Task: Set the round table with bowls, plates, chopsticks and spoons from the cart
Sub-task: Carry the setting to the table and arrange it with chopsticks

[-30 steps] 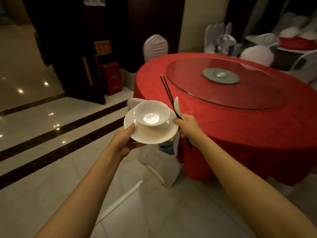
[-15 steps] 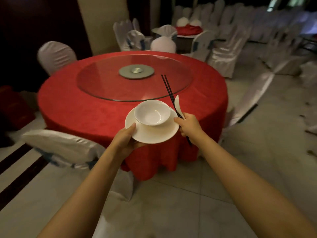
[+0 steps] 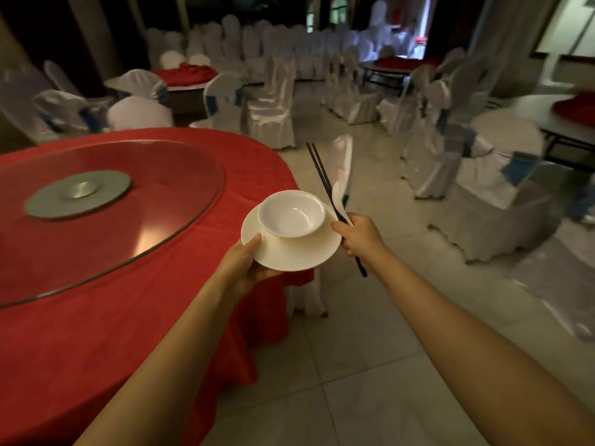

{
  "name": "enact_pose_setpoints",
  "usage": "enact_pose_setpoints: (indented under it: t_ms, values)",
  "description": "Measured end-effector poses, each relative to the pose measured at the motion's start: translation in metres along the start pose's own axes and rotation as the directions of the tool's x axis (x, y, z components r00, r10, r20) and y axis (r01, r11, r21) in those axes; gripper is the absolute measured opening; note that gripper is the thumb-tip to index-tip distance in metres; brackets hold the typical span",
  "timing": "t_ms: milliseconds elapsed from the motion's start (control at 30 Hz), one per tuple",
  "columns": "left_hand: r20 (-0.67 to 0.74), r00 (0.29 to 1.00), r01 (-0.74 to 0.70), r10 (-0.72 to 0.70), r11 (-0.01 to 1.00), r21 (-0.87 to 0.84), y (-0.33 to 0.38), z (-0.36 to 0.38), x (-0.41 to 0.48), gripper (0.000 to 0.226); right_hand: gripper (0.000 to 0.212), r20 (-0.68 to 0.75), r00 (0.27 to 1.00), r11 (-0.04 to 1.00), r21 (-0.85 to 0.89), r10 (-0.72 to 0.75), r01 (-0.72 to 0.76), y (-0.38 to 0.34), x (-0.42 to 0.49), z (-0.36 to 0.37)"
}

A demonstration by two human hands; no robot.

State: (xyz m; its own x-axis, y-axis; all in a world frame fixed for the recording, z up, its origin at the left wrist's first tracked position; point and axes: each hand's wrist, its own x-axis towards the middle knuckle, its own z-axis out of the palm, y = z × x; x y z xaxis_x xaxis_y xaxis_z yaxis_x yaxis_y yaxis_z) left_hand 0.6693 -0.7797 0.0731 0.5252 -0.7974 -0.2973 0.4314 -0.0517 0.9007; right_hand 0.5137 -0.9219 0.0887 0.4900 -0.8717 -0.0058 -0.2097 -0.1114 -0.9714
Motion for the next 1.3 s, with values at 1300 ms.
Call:
enact_pose_setpoints:
  t_ms: [1300]
  values:
    - [0.249, 0.962, 0.103, -0.112, 0.994, 0.047, 0.020, 0.425, 0.528, 0.044, 0.017, -0.196, 0.974, 0.994, 0.029, 0.111, -0.107, 0.090, 0.533, -0.353]
